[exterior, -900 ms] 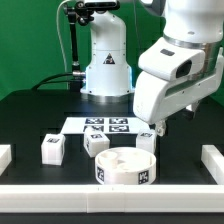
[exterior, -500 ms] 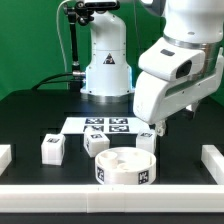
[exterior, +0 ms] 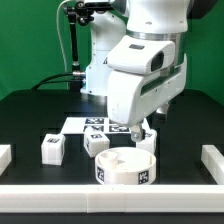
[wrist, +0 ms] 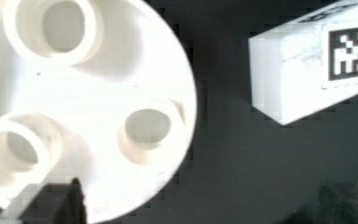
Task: Assemble stool
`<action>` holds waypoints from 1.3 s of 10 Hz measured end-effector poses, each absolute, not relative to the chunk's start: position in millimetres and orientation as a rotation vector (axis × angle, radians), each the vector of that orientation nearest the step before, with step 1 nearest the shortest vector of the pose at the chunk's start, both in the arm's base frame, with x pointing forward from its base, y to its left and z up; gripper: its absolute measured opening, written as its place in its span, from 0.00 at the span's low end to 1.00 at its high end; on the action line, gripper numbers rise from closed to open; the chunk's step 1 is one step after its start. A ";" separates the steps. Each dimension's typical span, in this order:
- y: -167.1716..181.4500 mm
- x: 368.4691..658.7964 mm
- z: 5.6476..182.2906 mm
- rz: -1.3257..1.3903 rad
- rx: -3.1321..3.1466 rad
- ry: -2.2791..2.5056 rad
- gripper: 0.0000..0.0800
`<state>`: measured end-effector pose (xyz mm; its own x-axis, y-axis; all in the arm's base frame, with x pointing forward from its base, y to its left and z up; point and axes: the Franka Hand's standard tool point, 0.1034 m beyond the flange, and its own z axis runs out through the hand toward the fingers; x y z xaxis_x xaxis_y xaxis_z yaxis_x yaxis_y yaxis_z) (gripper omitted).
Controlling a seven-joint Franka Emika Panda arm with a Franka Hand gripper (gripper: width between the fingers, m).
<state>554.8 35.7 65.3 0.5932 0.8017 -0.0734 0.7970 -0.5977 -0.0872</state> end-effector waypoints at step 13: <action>22.3 567.6 38.4 0.108 -2.689 -1.528 0.81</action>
Offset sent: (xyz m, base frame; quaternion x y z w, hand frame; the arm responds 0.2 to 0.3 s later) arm 0.0142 -0.0249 -0.0235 -0.0465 0.0597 -0.1324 0.9883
